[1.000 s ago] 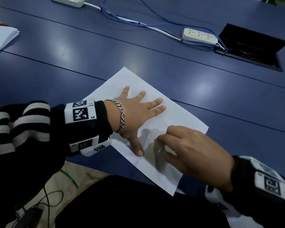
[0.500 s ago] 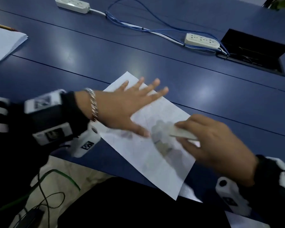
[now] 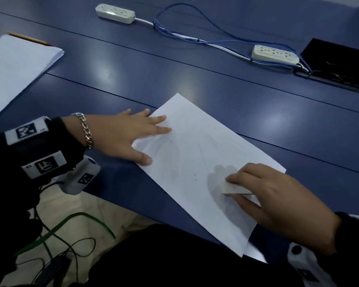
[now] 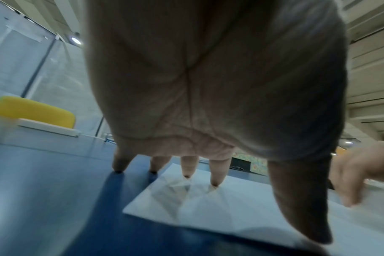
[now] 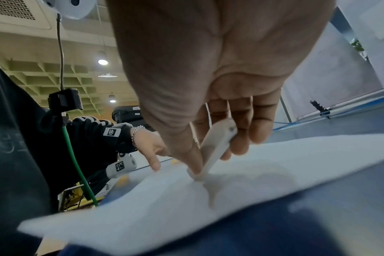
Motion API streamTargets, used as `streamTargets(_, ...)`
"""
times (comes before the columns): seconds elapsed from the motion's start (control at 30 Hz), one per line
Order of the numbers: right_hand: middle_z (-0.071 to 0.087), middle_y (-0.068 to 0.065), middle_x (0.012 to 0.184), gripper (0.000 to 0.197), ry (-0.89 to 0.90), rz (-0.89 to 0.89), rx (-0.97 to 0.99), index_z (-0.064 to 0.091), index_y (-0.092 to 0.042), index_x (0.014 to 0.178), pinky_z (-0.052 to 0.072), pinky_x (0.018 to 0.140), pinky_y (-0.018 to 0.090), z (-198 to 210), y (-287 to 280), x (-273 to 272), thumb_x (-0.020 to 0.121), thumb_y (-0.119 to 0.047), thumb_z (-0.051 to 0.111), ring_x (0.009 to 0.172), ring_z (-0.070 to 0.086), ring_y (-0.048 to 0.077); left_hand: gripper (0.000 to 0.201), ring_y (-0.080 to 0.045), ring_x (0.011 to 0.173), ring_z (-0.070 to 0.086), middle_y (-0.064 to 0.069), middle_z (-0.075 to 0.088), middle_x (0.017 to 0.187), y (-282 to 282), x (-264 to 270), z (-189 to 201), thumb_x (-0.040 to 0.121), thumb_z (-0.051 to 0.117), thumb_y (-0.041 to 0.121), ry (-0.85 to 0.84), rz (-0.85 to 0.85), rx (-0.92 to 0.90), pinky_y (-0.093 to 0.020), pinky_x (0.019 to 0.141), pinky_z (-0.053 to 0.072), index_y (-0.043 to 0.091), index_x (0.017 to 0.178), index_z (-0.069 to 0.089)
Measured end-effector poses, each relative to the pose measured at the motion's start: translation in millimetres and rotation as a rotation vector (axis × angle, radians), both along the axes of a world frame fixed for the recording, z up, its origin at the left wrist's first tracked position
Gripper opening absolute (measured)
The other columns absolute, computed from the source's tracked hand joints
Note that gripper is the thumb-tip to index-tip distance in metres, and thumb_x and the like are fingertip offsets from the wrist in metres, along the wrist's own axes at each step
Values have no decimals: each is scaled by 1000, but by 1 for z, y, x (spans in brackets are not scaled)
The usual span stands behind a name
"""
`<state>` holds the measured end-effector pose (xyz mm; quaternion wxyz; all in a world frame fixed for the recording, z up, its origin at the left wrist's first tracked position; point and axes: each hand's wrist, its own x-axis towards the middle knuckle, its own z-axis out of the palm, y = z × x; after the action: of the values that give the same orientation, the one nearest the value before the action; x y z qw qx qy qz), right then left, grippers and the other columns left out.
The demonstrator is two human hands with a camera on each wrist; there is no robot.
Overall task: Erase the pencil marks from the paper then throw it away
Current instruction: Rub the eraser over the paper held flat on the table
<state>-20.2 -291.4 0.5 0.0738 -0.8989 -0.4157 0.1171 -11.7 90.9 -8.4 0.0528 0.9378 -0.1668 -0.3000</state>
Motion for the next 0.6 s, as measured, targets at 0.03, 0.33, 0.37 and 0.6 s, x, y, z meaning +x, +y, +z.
streamTargets(0.03, 55, -20, 105, 26, 0, -5, -29, 61, -36, 118, 52, 68, 27, 3, -3, 3, 94, -47, 60, 91, 59, 8, 100, -24, 158, -20, 22, -26, 168, -6, -3, -3, 77, 41, 93, -2, -10, 25, -64, 126, 0, 61, 156, -12)
streamTargets(0.33, 55, -23, 106, 26, 129, 110, -92, 60, -40, 114, 49, 82, 25, 28, 32, 20, 92, -53, 57, 94, 58, 3, 101, -25, 156, -28, 16, -32, 167, -46, 5, -3, 87, 59, 77, -18, -99, 50, -68, 123, -6, 58, 158, -10)
streamTargets(0.37, 58, -21, 103, 26, 141, 119, -41, 61, -38, 114, 49, 82, 26, 26, 41, 19, 92, -51, 59, 93, 58, 3, 100, -24, 156, -27, 16, -32, 167, -50, 7, -3, 87, 59, 76, -17, -107, 38, -69, 123, -4, 58, 158, -8)
streamTargets(0.6, 65, -9, 102, 28, 78, 221, 33, 65, -28, 116, 54, 78, 39, -2, 87, 24, 92, -42, 65, 98, 62, 16, 102, -29, 155, -31, 20, -35, 165, -56, 14, -9, 81, 56, 86, 5, -102, 91, -82, 112, -6, 67, 151, -16)
